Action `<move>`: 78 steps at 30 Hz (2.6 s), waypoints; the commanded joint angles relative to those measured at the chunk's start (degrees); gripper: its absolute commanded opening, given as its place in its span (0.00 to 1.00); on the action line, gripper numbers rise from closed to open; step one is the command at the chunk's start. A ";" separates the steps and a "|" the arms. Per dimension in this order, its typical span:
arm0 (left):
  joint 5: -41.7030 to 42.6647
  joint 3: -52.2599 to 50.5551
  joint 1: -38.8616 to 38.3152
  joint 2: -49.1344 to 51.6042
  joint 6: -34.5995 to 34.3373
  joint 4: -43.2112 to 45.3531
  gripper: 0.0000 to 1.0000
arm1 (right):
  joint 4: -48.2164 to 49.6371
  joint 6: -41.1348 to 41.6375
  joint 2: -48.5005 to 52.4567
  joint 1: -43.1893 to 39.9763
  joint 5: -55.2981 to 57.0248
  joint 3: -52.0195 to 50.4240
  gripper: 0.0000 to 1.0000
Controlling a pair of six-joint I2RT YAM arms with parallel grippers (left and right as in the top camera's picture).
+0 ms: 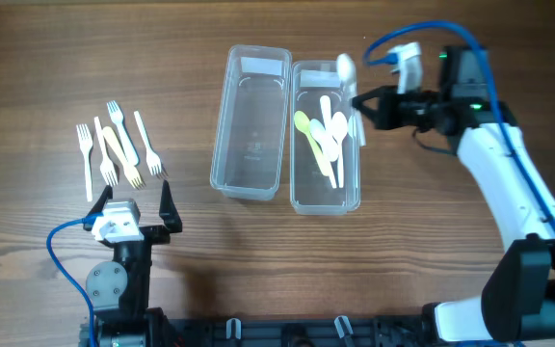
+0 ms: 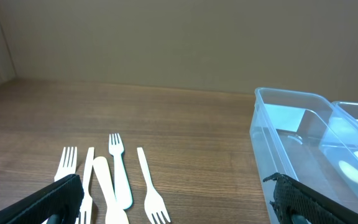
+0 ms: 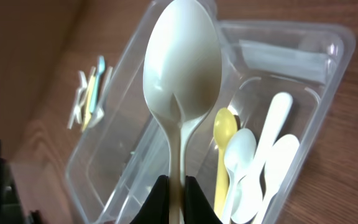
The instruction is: Pack container
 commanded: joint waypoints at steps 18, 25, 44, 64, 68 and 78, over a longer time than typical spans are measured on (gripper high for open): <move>0.87 -0.50 -0.33 -0.35 1.11 0.17 1.00 | 3.23 5.92 -0.26 13.05 20.59 0.11 0.67; 0.87 -0.50 -0.33 -0.35 1.11 0.17 1.00 | 2.21 5.92 -0.31 9.31 31.58 0.11 1.00; 0.87 -0.50 -0.33 -0.35 1.11 0.17 1.00 | -3.72 -10.58 -0.28 -2.27 44.19 0.11 1.00; 0.87 -0.50 -0.33 -0.35 1.11 0.17 1.00 | -3.69 -10.56 -0.28 -2.27 44.19 0.11 1.00; 2.78 -0.50 -0.33 -0.35 0.63 0.26 1.00 | -3.69 -10.56 -0.28 -2.27 44.19 0.11 1.00; 16.24 2.03 -0.33 0.17 -8.55 2.89 1.00 | -3.69 -10.56 -0.28 -2.27 44.19 0.11 1.00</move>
